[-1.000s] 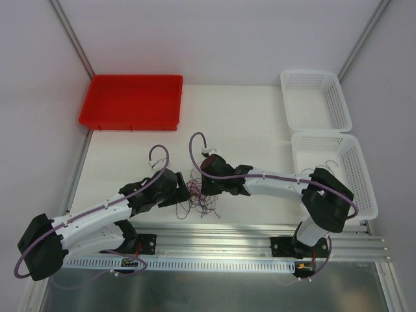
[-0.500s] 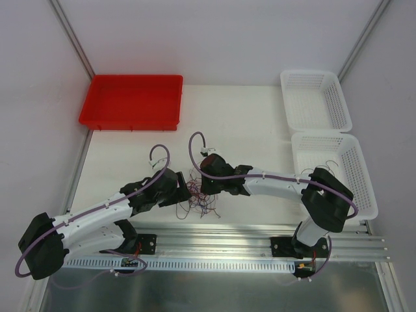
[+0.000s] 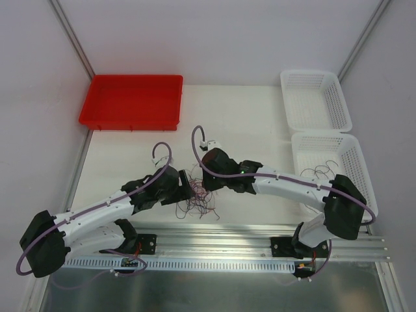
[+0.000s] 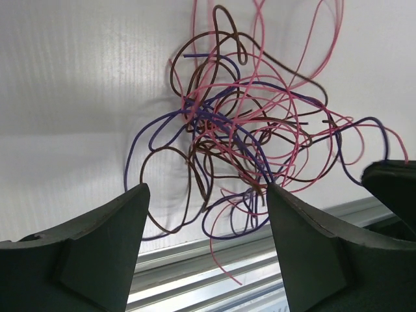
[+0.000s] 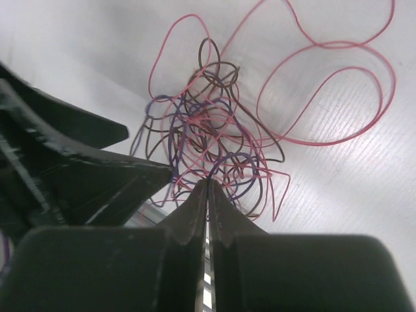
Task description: Untangle the cables
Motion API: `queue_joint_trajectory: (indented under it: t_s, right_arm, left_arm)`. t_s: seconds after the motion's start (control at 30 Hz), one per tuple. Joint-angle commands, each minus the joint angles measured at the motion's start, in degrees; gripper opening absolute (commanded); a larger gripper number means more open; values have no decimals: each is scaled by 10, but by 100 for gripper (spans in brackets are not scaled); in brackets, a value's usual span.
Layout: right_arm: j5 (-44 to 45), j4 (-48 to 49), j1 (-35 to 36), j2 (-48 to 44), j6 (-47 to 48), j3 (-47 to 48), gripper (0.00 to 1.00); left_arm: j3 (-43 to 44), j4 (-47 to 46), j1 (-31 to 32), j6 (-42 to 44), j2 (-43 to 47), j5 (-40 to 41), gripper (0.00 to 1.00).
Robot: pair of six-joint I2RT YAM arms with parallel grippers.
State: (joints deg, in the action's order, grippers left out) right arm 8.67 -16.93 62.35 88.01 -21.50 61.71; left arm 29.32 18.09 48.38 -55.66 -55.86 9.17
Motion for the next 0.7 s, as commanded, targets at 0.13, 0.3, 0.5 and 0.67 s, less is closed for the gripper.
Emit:
queue_joint_trajectory:
  t_s: [0.13,0.3,0.5,0.67]
  right_arm:
    - [17,-59,2,-84,34,49,1]
    - [-3,-48,2,-111,39,52,1]
    - [-27,-38,2,-122,38,56,1]
    - [-40,-29,5,-129,42,57,1]
  left_arm:
    - [26,-29,0,18,14,-29,74]
    - [36,-41,0,20,0,-27,75]
    - [62,-73,1,15,-61,-26,74]
    - [90,-96,1,15,-134,-39,72]
